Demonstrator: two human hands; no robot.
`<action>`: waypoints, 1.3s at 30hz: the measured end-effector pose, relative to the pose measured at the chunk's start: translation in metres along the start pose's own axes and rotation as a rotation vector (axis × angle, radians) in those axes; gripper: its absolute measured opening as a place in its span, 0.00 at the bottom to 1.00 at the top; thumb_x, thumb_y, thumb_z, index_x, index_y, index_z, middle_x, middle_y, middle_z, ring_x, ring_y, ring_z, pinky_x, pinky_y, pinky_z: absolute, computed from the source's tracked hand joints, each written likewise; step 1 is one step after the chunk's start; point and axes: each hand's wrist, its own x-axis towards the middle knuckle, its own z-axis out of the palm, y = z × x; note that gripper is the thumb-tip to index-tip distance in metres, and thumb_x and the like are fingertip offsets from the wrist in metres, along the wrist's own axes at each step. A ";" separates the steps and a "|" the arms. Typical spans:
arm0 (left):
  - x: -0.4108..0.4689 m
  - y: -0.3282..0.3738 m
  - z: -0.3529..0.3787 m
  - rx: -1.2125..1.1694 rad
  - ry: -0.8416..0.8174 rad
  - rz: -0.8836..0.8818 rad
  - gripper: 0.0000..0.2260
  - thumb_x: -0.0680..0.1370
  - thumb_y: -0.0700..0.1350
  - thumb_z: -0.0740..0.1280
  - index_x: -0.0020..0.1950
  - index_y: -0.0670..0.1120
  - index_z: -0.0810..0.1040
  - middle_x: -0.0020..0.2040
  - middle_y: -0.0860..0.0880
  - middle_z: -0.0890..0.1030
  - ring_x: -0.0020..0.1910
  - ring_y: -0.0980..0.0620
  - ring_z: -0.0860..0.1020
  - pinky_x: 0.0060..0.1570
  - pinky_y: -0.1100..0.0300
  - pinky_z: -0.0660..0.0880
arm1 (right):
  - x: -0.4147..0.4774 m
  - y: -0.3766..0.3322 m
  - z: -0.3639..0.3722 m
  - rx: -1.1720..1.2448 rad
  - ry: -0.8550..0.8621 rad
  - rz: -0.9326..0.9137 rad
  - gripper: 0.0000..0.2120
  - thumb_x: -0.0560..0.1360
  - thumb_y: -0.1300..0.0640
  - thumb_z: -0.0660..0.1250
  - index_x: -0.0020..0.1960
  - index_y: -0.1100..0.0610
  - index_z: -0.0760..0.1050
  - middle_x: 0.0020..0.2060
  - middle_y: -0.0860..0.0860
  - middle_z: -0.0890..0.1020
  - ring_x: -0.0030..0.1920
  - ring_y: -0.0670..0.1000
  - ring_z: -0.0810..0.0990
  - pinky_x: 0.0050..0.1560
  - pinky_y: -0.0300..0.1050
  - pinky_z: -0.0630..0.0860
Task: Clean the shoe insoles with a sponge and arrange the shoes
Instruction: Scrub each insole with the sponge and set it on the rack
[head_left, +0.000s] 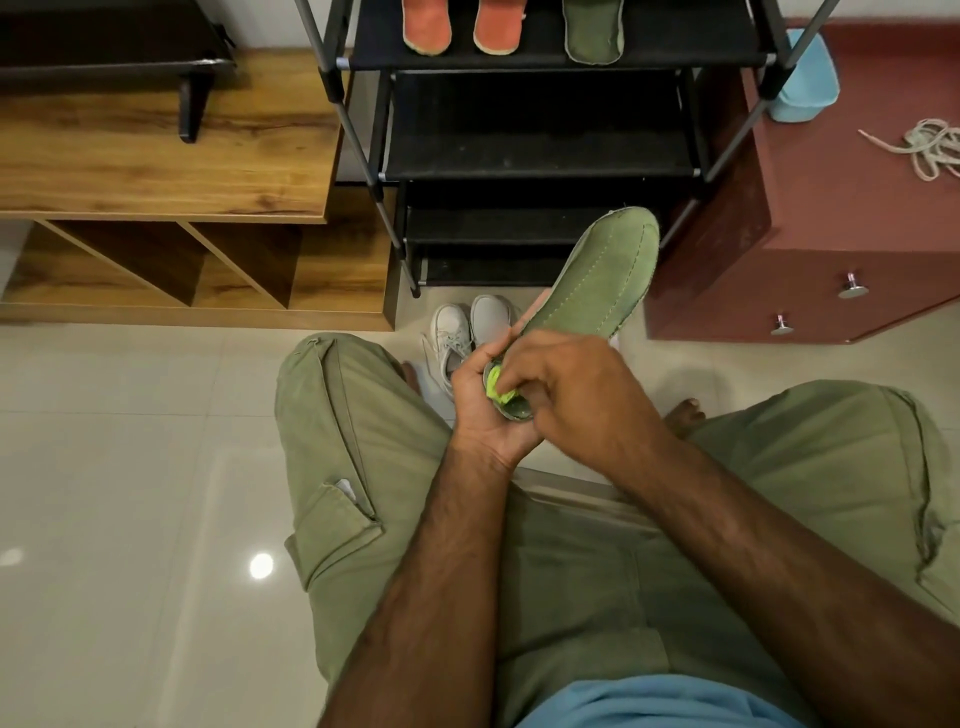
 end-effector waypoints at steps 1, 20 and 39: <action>0.001 0.001 -0.002 0.007 0.004 -0.002 0.13 0.78 0.48 0.67 0.59 0.41 0.77 0.47 0.43 0.81 0.50 0.46 0.82 0.67 0.54 0.72 | -0.003 -0.003 0.000 0.020 -0.034 -0.024 0.11 0.74 0.68 0.67 0.48 0.58 0.86 0.47 0.53 0.85 0.49 0.56 0.83 0.52 0.56 0.81; 0.002 0.000 -0.001 0.007 -0.080 0.031 0.18 0.84 0.45 0.55 0.60 0.38 0.81 0.50 0.39 0.85 0.50 0.43 0.85 0.52 0.53 0.82 | -0.005 0.007 -0.010 0.013 -0.072 0.109 0.16 0.72 0.70 0.70 0.46 0.51 0.88 0.46 0.46 0.85 0.47 0.48 0.83 0.53 0.50 0.80; 0.004 -0.002 0.002 0.048 -0.044 0.002 0.17 0.80 0.47 0.60 0.58 0.39 0.83 0.51 0.41 0.84 0.53 0.45 0.83 0.61 0.52 0.78 | 0.006 0.010 -0.003 -0.005 0.099 0.219 0.15 0.73 0.69 0.71 0.49 0.51 0.87 0.49 0.47 0.84 0.48 0.48 0.81 0.55 0.44 0.79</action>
